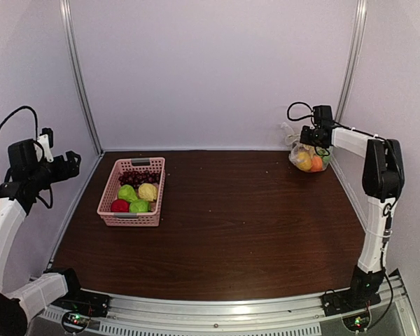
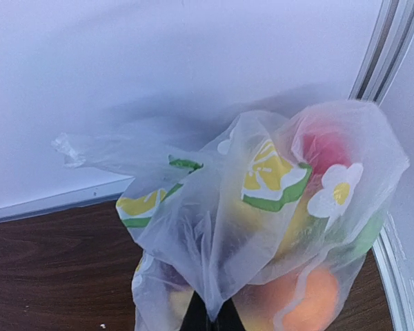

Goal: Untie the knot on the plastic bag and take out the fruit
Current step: Pick up the takeout bag from the corner of the board, then place the takeout bag at the center of the board.

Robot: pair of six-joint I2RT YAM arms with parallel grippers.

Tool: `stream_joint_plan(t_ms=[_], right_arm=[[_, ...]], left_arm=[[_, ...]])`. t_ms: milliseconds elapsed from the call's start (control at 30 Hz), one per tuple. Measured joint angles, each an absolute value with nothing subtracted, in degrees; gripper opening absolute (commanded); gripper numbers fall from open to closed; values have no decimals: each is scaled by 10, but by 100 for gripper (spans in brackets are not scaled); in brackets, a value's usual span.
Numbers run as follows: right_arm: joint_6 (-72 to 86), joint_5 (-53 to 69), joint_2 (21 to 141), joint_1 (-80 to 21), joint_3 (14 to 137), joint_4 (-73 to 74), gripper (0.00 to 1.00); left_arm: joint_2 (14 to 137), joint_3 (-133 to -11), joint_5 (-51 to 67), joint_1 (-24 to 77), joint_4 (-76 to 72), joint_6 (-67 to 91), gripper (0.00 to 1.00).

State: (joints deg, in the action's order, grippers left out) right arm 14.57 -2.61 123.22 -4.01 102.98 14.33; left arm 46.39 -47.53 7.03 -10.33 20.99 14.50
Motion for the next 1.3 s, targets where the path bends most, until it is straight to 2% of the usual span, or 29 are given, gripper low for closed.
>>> stream_joint_plan(t_ms=[167, 400, 867, 1067, 1300], right_arm=[[150, 34, 1121, -42, 952, 105, 0], [147, 107, 1027, -81, 872, 82, 0], [195, 238, 889, -316, 733, 56, 0], [293, 321, 835, -408, 609, -91, 0], [404, 349, 871, -413, 412, -249, 0]], left_arm=[[476, -474, 116, -104, 202, 145, 98], [486, -470, 184, -104, 176, 148, 98], [503, -447, 314, -76, 132, 171, 98], [507, -447, 338, -65, 128, 171, 97], [506, -446, 336, -2, 124, 166, 97]])
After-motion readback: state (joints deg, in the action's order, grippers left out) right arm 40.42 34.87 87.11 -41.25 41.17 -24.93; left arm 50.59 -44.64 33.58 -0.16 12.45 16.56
